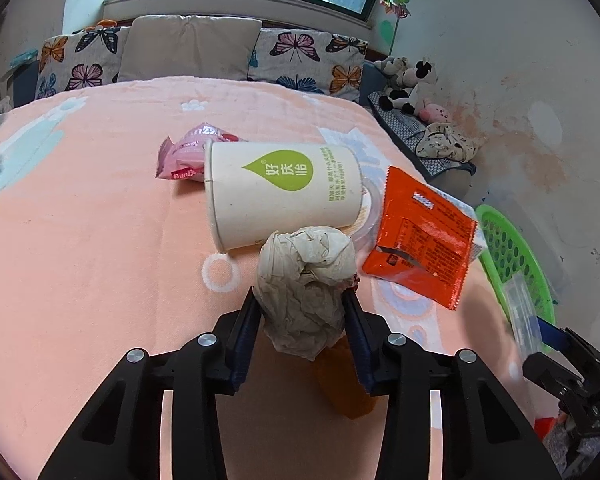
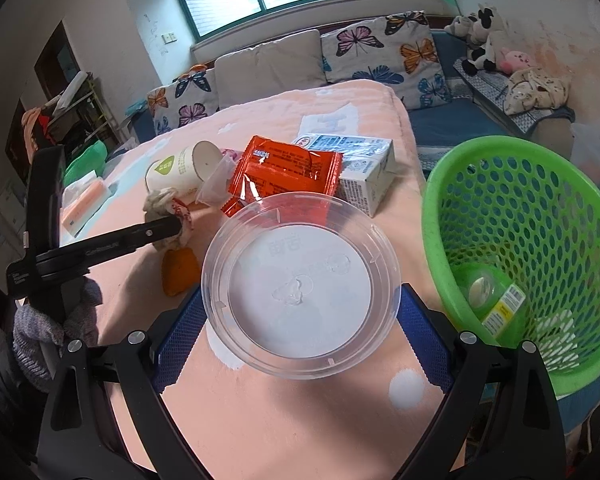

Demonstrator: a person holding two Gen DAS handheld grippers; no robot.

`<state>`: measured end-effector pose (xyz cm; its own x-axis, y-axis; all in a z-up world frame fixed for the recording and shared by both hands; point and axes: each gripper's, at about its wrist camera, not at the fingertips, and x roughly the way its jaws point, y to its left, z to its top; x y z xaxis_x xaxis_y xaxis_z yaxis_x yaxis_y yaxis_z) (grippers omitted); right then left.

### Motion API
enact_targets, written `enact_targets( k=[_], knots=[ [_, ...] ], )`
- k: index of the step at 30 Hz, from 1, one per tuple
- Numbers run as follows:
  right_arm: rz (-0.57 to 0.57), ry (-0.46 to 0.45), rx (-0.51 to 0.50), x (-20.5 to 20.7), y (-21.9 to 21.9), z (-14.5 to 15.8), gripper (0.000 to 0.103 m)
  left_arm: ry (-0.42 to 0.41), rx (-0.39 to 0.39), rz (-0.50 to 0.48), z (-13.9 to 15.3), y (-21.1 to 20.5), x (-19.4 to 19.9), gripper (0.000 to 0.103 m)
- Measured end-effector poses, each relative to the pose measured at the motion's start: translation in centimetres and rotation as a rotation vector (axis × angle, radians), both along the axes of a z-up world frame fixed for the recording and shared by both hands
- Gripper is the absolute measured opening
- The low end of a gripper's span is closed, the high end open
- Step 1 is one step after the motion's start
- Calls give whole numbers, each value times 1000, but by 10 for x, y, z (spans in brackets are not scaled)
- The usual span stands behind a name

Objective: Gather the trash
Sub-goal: 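Grasp the clear round plastic container with the right gripper while the left grasps the crumpled tissue, then carry the clear container and tissue over the green basket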

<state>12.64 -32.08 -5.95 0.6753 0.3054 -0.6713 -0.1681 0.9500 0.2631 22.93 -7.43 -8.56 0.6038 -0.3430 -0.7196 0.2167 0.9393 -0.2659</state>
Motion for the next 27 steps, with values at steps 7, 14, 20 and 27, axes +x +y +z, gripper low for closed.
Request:
enact_targets(
  k=[7,14,20,27],
  knots=[
    [-34,-12,5,-7,-12,5,92,-32,-18,-2,19,6,-24,40],
    [-81,-30,1,-13,-31,12,92,-97,-17,-34,45,-1,-40,40],
    [-112,-33,0,-16,-47,11,92,-110,-21,-57,57,-9,-42,40],
    [-152,-38,3,-20,-65,10,92,-103,-19,-84,63,-19,-38,40]
  ],
)
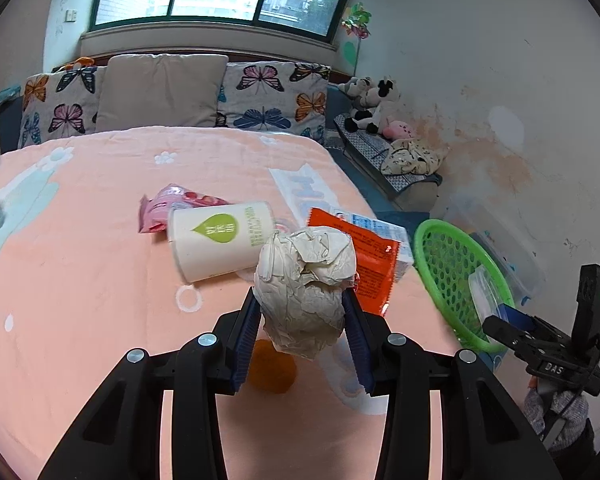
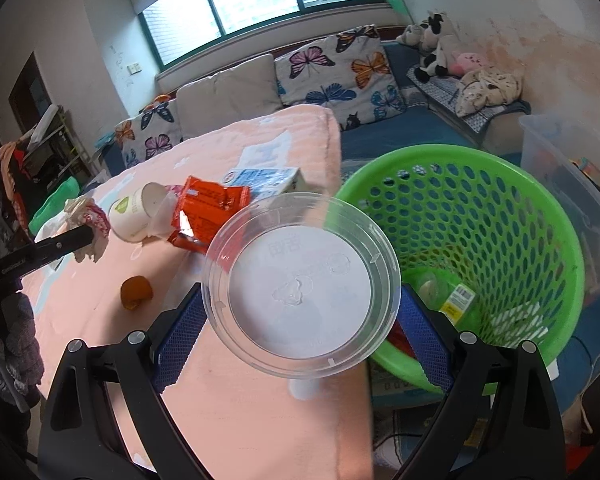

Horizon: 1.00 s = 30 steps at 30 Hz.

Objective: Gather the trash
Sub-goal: 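Carry the clear container and tissue over the green basket, then open the right gripper to drop the container while the left drops the tissue into the basket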

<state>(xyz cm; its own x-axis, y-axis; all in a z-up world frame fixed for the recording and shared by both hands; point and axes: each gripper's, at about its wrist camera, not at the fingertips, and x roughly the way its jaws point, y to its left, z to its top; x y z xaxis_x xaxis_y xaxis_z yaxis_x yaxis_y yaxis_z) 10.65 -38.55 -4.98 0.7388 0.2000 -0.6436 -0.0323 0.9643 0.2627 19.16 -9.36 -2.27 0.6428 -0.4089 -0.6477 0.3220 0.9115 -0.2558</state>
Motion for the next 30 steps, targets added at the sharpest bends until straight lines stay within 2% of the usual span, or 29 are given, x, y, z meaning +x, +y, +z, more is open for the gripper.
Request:
enact_targets(
  k=[9,21,30],
  knots=[
    [-79,34,-24,4,-41,-8,92,3,-1,-73,7,-40,9,40],
    [-135,87,-19,13,-81,-30,93,-8,42,-188,14,-111,20,40],
    [-156,65,-9,7,-96,-26,93,-3,78,-260,12,-160,30,40]
  ],
)
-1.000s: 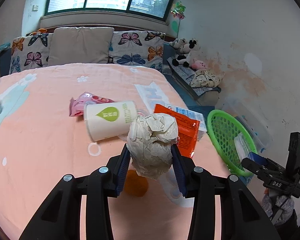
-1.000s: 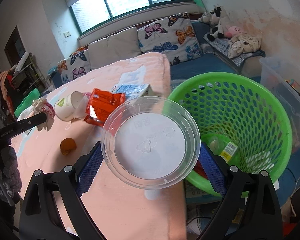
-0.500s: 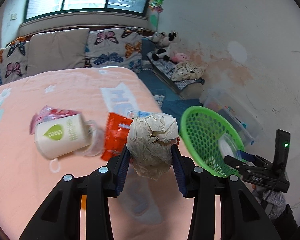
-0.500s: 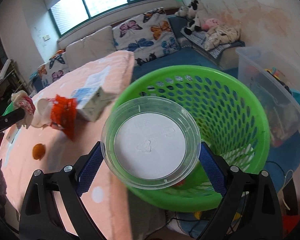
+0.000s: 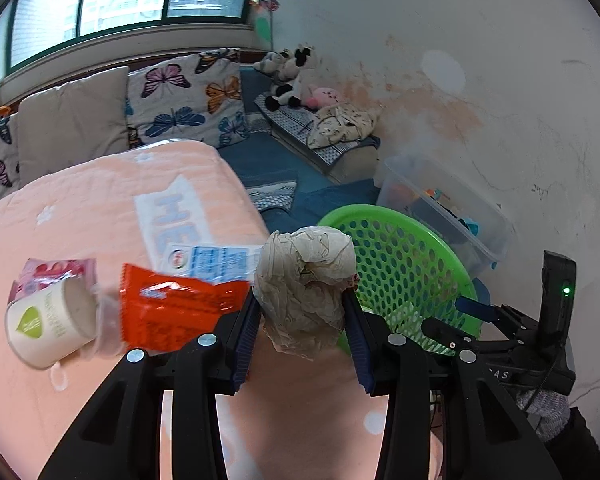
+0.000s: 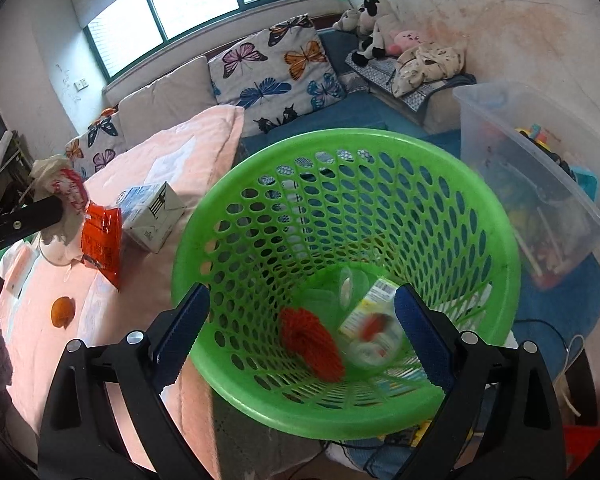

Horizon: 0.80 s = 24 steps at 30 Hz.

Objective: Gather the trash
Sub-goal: 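Open the right gripper to drop the container while the left drops the tissue into the basket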

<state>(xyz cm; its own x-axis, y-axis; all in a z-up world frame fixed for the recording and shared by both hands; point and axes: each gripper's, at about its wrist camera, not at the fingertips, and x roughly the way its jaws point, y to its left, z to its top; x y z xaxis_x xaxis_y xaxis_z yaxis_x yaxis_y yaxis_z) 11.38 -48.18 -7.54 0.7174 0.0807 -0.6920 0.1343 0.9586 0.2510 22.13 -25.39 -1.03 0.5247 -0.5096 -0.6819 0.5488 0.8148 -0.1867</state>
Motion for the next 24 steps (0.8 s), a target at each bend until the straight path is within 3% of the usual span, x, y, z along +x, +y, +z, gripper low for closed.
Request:
enact_targets(
  k=[13,24],
  knots=[
    [-46,-26,3,-24,-19,9,93,50,45,-98,-24,-61,1,40],
    [-74,-23,23,-36,-30,5,93,103,73,-126,-45,-85,-1,42]
  ],
)
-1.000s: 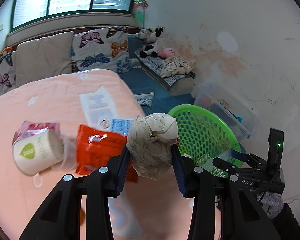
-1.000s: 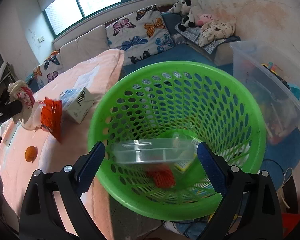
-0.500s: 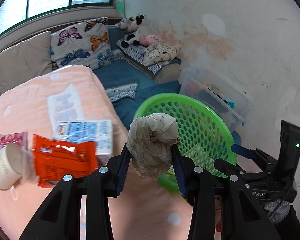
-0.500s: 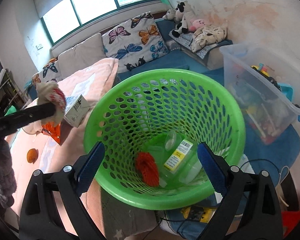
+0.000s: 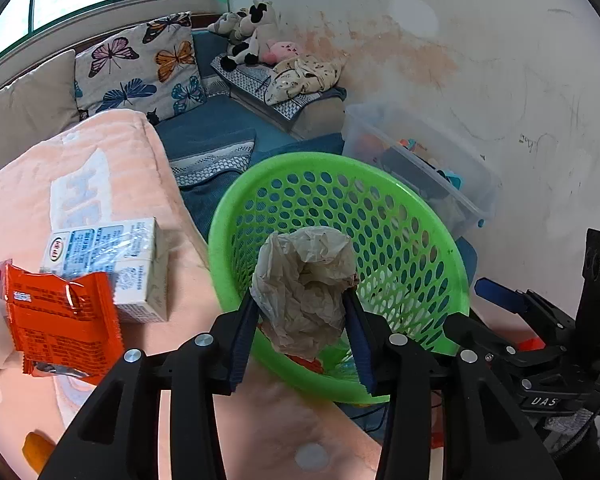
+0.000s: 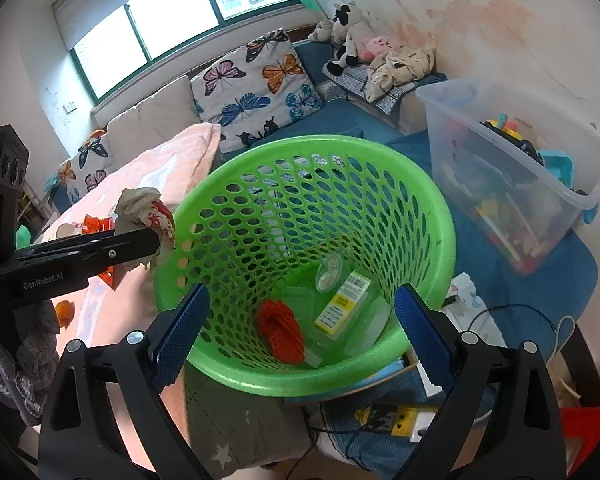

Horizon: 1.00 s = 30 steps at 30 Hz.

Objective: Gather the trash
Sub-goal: 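Open the right gripper to drop the container while the left drops the tissue into the basket, then lower the left gripper onto the orange-brown peel and grasp it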

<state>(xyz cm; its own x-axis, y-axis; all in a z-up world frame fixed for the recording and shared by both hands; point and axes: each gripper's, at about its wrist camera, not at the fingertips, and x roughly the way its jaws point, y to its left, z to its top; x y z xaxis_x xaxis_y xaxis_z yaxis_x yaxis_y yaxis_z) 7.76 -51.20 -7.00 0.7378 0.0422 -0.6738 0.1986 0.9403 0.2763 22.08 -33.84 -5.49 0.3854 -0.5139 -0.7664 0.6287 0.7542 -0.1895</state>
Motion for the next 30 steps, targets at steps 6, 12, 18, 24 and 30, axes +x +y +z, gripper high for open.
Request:
enact_targets(
  k=[6,12,18,24,30],
  knots=[
    [-5,2,10,-1,-2,-3,93,9,1,-5,-3,-4,1,50],
    [-3,-1,8,-4,1,-1,93,0,-9,-1,-1,-1,0,59],
    [4,-8,6,-7,6,3,93,-22,4,13,2,9,-7,59],
    [27,-17,2,-6,17,8,93,-47,3,60,10,33,-14,63],
    [67,-24,-8,-2,37,13,93,-66,-6,130,13,71,-22,66]
  ],
)
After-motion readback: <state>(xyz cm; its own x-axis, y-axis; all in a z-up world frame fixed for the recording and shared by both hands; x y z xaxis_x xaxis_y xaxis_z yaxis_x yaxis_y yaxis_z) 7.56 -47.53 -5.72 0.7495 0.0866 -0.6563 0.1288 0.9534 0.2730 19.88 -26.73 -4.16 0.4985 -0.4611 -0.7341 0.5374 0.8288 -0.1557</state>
